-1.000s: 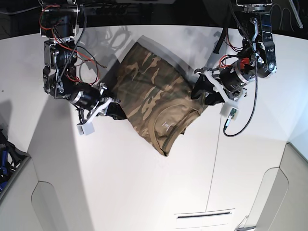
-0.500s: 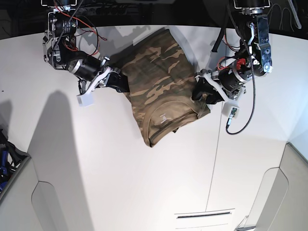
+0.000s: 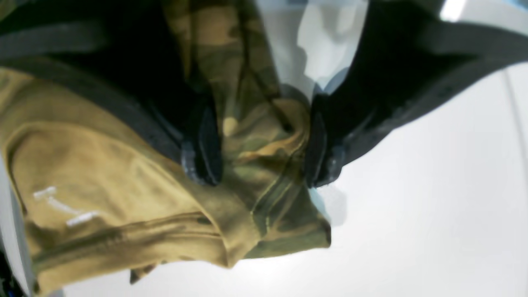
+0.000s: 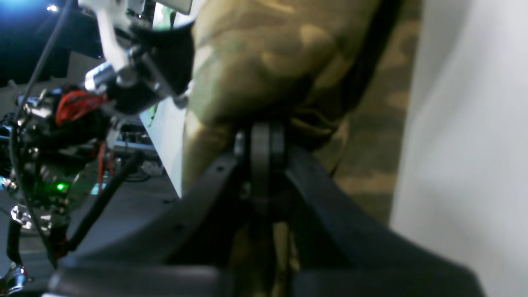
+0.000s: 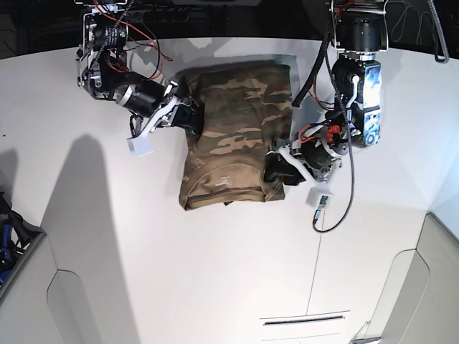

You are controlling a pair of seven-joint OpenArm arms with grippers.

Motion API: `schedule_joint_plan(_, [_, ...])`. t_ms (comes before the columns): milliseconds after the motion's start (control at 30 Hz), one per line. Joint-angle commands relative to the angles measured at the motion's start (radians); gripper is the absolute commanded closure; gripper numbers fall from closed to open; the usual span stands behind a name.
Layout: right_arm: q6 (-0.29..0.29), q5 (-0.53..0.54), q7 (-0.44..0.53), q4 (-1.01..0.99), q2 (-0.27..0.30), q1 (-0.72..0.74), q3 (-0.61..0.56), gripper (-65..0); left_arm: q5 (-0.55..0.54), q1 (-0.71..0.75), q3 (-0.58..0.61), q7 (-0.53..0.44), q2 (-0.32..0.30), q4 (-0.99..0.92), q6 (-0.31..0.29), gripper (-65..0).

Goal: Fold the T-shirt properly

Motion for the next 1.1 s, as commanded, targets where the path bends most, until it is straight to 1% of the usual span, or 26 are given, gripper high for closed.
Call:
schedule_joint_plan(0, [0.003,0.023,-0.011,0.011,-0.009,0.001,-0.002,0.0,0.010,-0.025,0.015,0.005,0.000,0.006,0.002,-36.5])
schedule_joint_plan(67, [0.003,0.024,-0.010,0.011,-0.011,-0.001,-0.002,0.0,0.035,-0.040,0.033,0.009,0.000,0.006,0.004,-36.5])
schedule_joint_plan(167, [0.003,0.023,-0.010,0.013,-0.009,0.000,0.000,0.0,0.037,-0.043,0.033,0.013,-0.004,0.006,0.004,-36.5])
schedule_joint_plan(333, [0.003,0.005,-0.011,0.066,0.016,0.000,0.001,0.0,0.000,-0.036,0.033,0.033,-0.043,0.081,0.004,-36.5])
schedule_joint_plan(433, [0.003,-0.024,-0.032,0.131,0.055,-0.010,0.002,0.0,-0.019,-0.004,0.033,0.066,-0.074,0.170,0.004,-36.5])
schedule_joint_plan(567, [0.002,-0.033,-0.041,0.228,0.123,-0.038,0.003,0.0,-0.021,0.073,0.027,0.068,-0.121,0.275,0.013,-36.5])
schedule_joint_plan(667, [0.000,-0.035,-0.059,0.283,0.178,-0.055,0.003,0.0,-0.042,0.147,-0.013,0.078,-0.139,0.355,0.015,-36.5])
schedule_joint_plan(733, [0.000,-0.033,-0.067,0.309,0.216,-0.071,0.003,0.0,-0.066,0.204,-0.060,0.094,-0.139,0.407,0.015,-36.5])
schedule_joint_plan(833, [0.000,0.005,-0.074,0.327,0.271,-0.103,0.003,0.0,-0.109,0.299,-0.135,0.109,-0.138,0.474,0.003,-36.5])
schedule_joint_plan(933, [0.000,0.069,-0.100,0.327,0.319,-0.129,0.003,0.0,-0.113,0.398,-0.198,0.117,-0.138,0.524,-0.002,-36.5])
schedule_joint_plan(1067, [0.001,0.117,-0.145,0.327,0.372,-0.171,0.003,0.0,-0.103,0.543,-0.259,0.137,-0.138,0.554,-0.012,-36.5])
